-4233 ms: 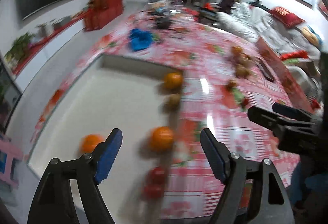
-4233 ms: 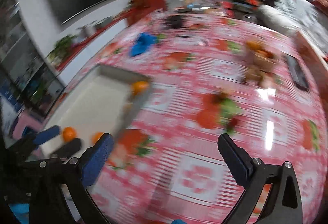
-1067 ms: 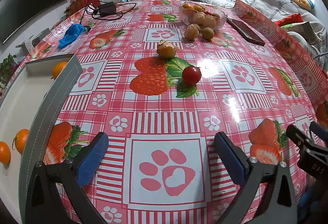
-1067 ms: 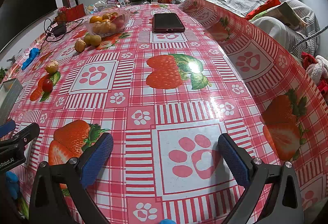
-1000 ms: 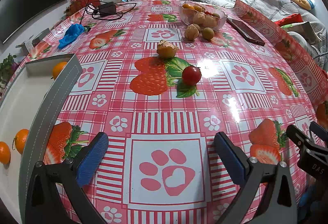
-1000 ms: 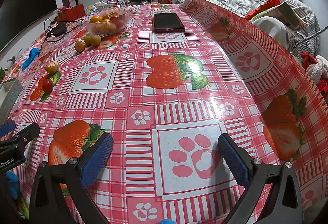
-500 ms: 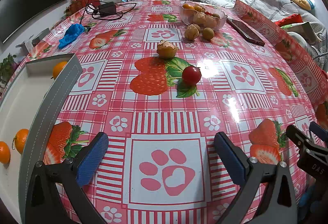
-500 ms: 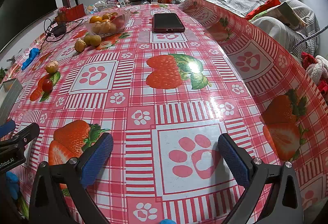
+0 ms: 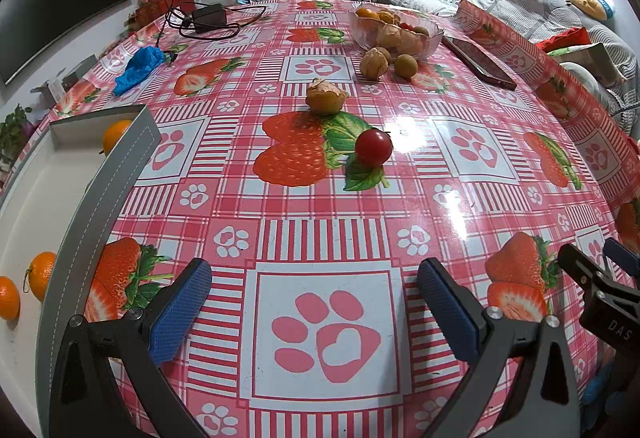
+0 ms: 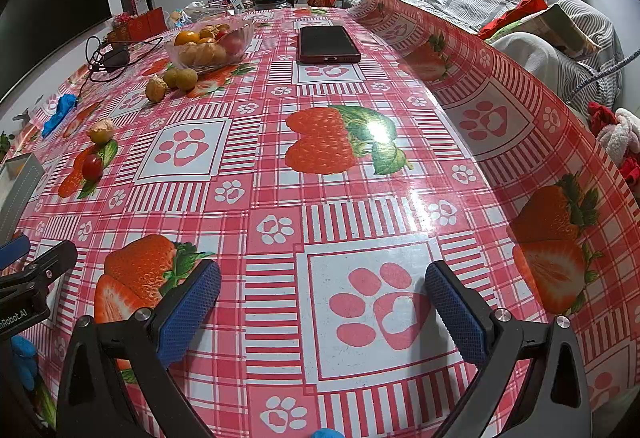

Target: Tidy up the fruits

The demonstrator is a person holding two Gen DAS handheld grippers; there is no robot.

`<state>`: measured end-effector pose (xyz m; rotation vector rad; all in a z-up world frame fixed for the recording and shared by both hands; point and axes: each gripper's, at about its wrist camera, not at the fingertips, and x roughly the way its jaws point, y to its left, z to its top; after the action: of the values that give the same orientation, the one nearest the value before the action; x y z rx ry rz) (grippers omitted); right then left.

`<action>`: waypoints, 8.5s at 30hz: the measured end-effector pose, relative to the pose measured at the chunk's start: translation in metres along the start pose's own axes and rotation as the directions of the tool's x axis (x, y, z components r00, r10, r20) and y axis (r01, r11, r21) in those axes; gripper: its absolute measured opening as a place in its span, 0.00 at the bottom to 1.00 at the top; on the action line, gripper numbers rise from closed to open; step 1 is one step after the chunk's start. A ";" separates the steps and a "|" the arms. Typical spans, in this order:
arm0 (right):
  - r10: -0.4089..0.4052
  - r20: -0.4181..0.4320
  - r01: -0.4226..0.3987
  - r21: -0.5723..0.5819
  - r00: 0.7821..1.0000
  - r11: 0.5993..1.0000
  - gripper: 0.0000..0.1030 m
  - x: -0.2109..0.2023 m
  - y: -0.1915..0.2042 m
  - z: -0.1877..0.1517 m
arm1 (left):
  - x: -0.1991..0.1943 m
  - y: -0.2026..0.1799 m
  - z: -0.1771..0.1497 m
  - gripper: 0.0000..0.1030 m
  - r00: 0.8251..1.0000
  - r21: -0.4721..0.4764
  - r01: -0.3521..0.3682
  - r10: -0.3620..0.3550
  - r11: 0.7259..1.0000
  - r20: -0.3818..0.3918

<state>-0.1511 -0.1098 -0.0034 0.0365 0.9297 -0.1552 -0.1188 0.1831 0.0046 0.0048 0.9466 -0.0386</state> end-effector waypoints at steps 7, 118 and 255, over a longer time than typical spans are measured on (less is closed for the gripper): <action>0.000 0.000 0.000 0.000 1.000 1.000 1.00 0.000 0.000 0.000 | 0.000 0.000 0.000 1.00 1.000 0.000 0.000 0.000 1.000 0.000; 0.338 -0.115 -0.343 -0.029 0.934 0.939 0.27 -0.042 0.090 0.042 | -0.067 0.057 0.061 0.27 0.991 0.043 0.131 -0.132 0.990 0.022; 0.478 -0.332 -0.572 -0.303 0.813 0.762 0.79 -0.024 0.346 0.053 | -0.076 0.254 -0.009 0.78 0.999 -0.268 -0.036 0.040 0.963 0.010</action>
<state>-0.0710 0.2300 0.0354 -0.0550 1.1413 0.5841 -0.1615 0.4390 0.0583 -0.2270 0.9299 0.1251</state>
